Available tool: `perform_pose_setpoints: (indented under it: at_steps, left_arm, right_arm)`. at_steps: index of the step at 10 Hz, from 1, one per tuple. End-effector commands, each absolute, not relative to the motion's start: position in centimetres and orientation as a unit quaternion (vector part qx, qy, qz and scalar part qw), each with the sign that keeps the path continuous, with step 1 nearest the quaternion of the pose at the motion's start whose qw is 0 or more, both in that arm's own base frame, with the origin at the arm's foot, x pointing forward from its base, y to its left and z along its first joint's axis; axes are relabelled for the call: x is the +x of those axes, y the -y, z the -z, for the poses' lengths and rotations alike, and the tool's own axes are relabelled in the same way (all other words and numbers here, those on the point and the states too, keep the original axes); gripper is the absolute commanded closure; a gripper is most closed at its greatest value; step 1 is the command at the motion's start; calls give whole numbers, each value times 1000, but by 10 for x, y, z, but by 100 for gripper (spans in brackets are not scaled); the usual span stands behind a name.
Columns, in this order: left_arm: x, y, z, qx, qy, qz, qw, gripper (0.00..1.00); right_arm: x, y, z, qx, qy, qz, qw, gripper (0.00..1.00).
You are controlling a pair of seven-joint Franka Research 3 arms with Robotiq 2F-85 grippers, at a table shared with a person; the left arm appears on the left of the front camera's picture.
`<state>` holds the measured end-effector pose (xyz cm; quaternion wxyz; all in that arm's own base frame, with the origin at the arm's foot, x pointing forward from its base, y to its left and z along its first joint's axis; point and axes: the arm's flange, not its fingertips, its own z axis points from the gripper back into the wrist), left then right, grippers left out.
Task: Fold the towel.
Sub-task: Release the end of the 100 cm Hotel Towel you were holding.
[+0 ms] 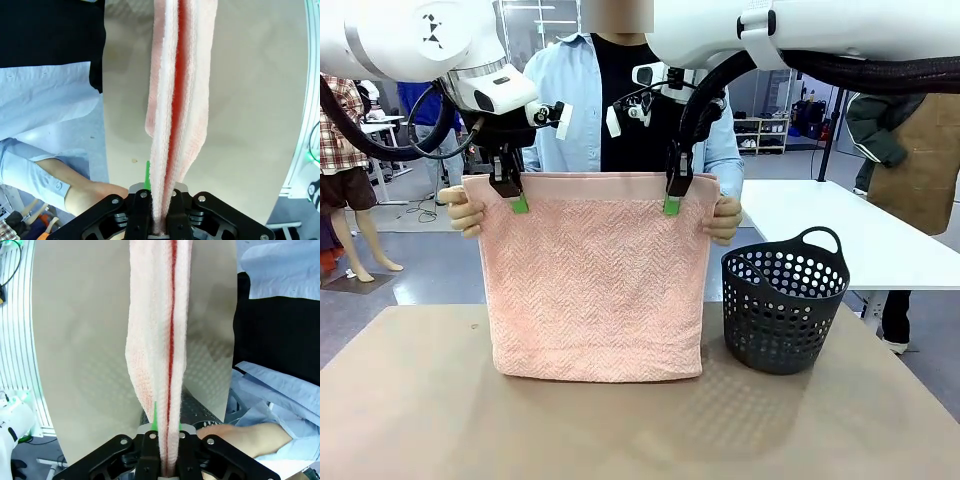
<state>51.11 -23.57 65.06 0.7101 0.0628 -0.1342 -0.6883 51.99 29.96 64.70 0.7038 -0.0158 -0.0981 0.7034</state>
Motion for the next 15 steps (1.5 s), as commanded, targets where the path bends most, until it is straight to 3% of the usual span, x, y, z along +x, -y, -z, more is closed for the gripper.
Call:
perform_pose_setpoints:
  at_steps: [1, 15]
  left_arm:
    - [512, 235, -654, 64, 138, 687, 711, 100]
    - [512, 235, -654, 64, 138, 687, 711, 100]
  right_arm:
    - [519, -298, -649, -13, 100, -709, 698, 100]
    - [519, -298, -649, -13, 100, -709, 698, 100]
